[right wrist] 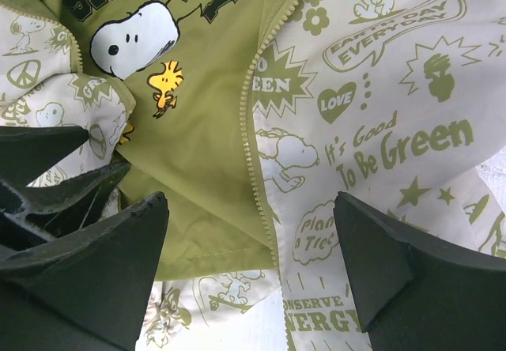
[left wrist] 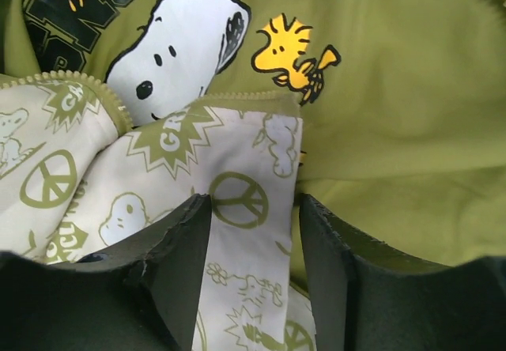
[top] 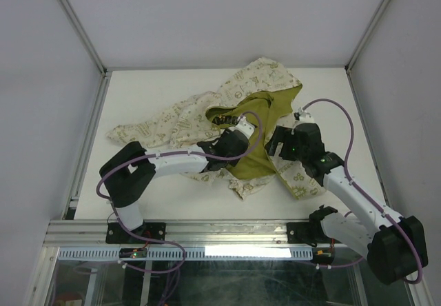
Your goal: Zip up the jacket
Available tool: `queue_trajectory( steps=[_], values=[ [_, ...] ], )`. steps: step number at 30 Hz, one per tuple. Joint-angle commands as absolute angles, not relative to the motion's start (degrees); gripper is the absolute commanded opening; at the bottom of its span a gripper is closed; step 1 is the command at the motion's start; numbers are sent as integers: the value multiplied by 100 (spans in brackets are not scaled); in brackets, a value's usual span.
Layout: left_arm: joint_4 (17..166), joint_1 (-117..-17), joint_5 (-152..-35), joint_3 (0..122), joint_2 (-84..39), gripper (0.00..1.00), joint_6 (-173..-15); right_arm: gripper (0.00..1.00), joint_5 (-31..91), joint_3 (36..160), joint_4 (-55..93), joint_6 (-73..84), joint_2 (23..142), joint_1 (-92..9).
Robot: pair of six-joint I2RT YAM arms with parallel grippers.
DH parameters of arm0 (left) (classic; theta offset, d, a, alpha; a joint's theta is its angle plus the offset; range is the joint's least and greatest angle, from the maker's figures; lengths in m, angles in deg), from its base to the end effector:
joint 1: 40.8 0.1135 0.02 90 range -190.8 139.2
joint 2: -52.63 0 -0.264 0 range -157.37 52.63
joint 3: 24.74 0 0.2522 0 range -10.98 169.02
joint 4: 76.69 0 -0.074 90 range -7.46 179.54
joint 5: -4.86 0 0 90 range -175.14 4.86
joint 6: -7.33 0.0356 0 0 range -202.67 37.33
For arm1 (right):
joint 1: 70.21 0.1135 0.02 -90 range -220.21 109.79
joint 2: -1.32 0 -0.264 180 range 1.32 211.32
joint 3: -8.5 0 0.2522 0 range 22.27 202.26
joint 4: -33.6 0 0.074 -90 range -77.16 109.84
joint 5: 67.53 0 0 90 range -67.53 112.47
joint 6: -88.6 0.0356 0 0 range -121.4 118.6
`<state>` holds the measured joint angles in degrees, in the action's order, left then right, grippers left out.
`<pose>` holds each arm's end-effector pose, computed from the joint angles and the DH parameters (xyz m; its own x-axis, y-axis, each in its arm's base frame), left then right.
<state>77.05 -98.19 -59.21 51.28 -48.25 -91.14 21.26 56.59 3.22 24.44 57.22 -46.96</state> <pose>0.2099 -0.2992 0.1842 -0.5047 0.5432 -0.6710 0.5412 0.8046 0.2442 0.1914 0.0814 0.2301 -0.6766 0.1836 -0.7131 -0.0939 0.9390 0.3308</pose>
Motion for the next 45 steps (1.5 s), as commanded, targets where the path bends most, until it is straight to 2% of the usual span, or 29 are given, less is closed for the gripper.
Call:
queue_trajectory(
  steps=[1,4,10,17,22,28,31,38,40,45],
  values=[
    [8364,-9837,-5379,5255,-4832,47,-8632,89,1961,5681,541,2540,5588,-4671],
    [8354,-9837,-5305,5243,-4825,35,-8571,89,1975,5685,551,2548,5629,-4669],
    [8199,-9862,-5861,4915,-4289,0,-8614,89,1921,5684,577,2553,5649,-4672],
    [7450,-10601,-6355,4638,-3174,0,-8763,89,1869,5799,569,2545,5673,-4672],
    [7126,-11078,-7789,4237,-2400,0,-9142,90,1852,5896,554,2515,5745,-4680],
    [7065,-11353,-9306,3812,-2401,0,-9416,90,1969,6085,531,2380,6104,-4681],
    [7002,-11360,-9592,3783,-2410,11,-9327,90,2062,6278,386,2241,6400,-4678],
    [7361,-11326,-8459,3919,-1828,58,-9389,86,2385,6643,385,1991,6970,-4667],
    [7629,-11175,-8261,3914,-1736,62,-9434,81,2479,6766,416,1934,7205,-4668],
    [8150,-10134,-8379,3893,-2123,61,-9988,72,2388,7010,626,2023,7825,-4669]
  ],
)
